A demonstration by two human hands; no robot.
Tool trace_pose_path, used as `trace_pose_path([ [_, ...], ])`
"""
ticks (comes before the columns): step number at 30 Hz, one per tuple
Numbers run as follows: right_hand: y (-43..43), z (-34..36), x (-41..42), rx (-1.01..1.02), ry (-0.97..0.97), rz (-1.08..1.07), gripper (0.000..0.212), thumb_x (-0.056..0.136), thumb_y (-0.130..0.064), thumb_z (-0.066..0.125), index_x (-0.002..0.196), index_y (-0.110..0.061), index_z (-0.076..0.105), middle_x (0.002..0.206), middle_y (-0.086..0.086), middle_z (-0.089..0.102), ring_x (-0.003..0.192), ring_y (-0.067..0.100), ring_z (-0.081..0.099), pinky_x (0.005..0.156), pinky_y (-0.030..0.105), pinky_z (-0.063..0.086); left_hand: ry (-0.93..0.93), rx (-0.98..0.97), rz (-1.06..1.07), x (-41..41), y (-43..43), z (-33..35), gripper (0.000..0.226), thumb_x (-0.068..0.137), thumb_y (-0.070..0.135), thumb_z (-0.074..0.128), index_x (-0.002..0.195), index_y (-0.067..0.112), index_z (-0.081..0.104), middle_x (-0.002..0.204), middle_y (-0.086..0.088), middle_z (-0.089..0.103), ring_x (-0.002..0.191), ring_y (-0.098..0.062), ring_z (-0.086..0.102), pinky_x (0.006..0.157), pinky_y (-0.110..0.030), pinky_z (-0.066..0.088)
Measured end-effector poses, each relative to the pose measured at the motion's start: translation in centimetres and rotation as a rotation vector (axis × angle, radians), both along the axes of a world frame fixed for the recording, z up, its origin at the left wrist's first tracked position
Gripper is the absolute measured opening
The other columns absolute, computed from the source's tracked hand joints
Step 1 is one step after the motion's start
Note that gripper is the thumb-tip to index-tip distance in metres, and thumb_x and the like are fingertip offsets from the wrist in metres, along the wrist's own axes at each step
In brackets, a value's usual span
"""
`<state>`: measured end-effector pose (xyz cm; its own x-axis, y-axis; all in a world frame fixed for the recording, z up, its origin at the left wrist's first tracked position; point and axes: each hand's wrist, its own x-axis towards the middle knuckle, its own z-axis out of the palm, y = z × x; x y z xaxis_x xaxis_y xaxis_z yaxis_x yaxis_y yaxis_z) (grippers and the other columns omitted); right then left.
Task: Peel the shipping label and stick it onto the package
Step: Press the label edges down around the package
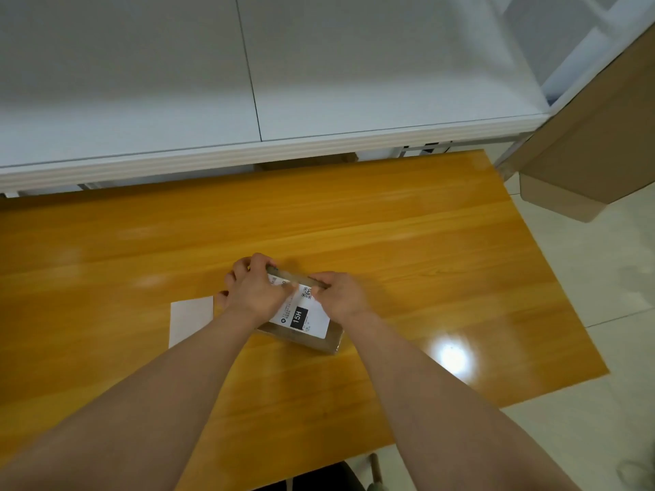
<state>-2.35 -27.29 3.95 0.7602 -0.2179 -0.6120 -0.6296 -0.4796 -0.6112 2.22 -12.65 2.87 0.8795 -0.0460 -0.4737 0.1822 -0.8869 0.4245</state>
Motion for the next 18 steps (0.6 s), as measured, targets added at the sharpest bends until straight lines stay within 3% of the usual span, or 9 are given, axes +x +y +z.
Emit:
trace_pose_path([
  [2,-0.1,0.0,-0.1,0.009,-0.021,0.036,0.037,0.097,-0.023,0.055,0.133,-0.023,0.061,0.128,0.005,0.069,0.108,0.025,0.065,0.091,0.036,0.054,-0.071,0.060,-0.163,-0.4,-0.4,0.0,0.063,0.071,0.066,0.062,0.124,0.036,0.045,0.152,0.001,0.027,0.143,-0.026,0.019,0.109,-0.053,0.022],
  [5,-0.4,-0.1,-0.2,0.037,-0.056,0.053,0.037,0.099,-0.023,0.054,0.135,-0.022,0.060,0.130,0.006,0.067,0.101,0.021,0.061,0.082,0.032,0.050,-0.074,0.045,-0.253,-0.7,-1.0,0.1,0.058,0.076,0.060,0.060,0.127,0.036,0.048,0.151,0.003,0.035,0.145,-0.023,0.014,0.109,-0.052,0.020],
  [9,-1.1,-0.3,-0.5,0.009,-0.088,0.123,0.057,0.088,-0.020,0.070,0.142,-0.020,0.051,0.144,0.006,0.054,0.123,0.024,0.056,0.099,0.033,0.049,-0.030,0.042,-0.175,-0.4,-0.7,0.5,0.049,0.077,0.061,0.061,0.121,0.039,0.057,0.137,0.004,0.051,0.137,-0.023,0.025,0.102,-0.047,0.024],
  [18,-1.0,-1.2,-0.2,0.054,-0.090,0.002,0.043,0.092,-0.011,0.064,0.134,-0.020,0.060,0.130,0.006,0.064,0.104,0.018,0.060,0.083,0.027,0.049,-0.058,-0.105,-0.064,-0.5,-0.5,0.2,0.029,0.084,0.044,0.064,0.112,0.037,0.065,0.120,0.011,0.058,0.137,-0.020,0.024,0.104,-0.044,0.019],
])
